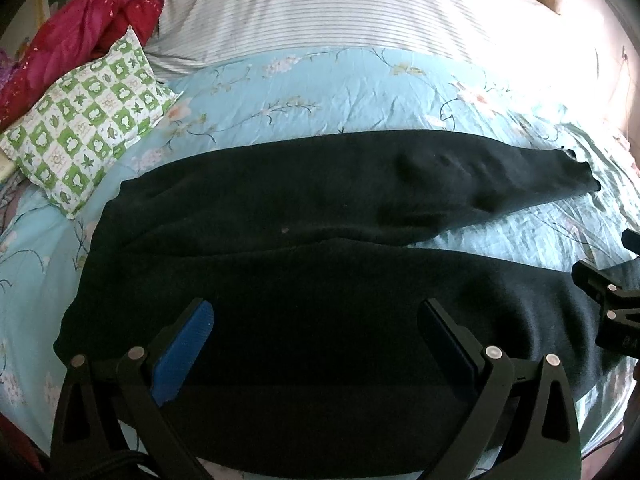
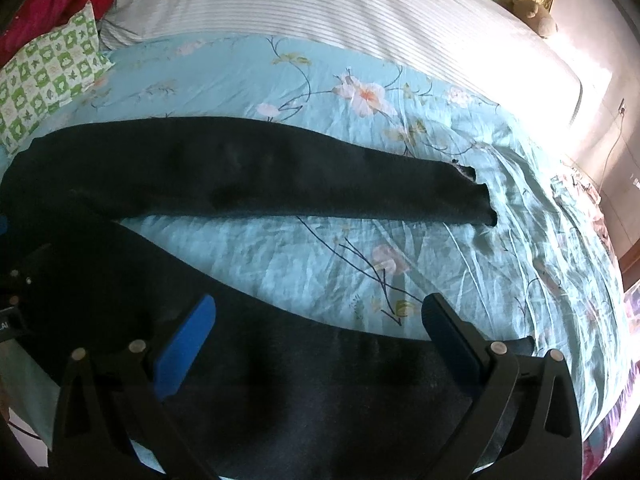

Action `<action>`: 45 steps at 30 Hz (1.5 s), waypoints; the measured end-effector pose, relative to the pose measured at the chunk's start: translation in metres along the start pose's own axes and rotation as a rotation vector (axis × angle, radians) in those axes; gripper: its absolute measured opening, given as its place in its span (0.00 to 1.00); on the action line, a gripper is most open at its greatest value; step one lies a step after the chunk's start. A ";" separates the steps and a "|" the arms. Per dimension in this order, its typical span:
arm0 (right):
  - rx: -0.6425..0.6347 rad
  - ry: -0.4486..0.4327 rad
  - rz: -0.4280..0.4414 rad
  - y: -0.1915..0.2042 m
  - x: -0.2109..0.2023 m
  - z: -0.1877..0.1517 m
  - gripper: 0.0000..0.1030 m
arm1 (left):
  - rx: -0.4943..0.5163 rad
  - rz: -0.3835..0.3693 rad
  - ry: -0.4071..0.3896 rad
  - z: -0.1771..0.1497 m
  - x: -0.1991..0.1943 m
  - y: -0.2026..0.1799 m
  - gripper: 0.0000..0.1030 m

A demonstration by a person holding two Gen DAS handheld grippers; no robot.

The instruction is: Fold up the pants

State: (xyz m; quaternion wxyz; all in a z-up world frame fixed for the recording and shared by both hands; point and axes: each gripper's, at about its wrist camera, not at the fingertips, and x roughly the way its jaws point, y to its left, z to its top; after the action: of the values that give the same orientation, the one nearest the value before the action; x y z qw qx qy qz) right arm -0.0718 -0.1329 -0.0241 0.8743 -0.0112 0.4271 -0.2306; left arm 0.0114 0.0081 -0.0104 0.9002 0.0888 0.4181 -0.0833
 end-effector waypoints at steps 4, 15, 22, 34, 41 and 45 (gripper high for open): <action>0.003 0.006 0.000 -0.001 0.002 0.002 1.00 | 0.005 -0.002 0.002 0.000 0.001 0.000 0.99; -0.001 0.007 -0.001 -0.002 0.002 0.003 1.00 | 0.003 -0.002 0.002 0.001 0.003 0.000 0.99; 0.014 0.002 0.011 -0.006 -0.001 0.002 1.00 | 0.019 0.042 0.005 0.003 0.003 -0.003 0.99; 0.049 0.009 0.027 -0.018 -0.005 0.006 1.00 | 0.029 0.049 -0.007 0.006 0.000 -0.002 0.99; 0.053 0.008 0.027 -0.020 -0.005 0.009 1.00 | 0.027 0.048 -0.006 0.008 0.001 -0.002 0.99; 0.057 0.008 0.031 -0.022 -0.004 0.011 1.00 | 0.029 0.046 -0.006 0.011 0.002 -0.003 0.99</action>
State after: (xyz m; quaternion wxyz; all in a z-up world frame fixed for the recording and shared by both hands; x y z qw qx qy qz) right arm -0.0743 -0.1524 -0.0093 0.8760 0.0212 0.4240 -0.2289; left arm 0.0199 0.0026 -0.0052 0.9018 0.1111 0.4119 -0.0691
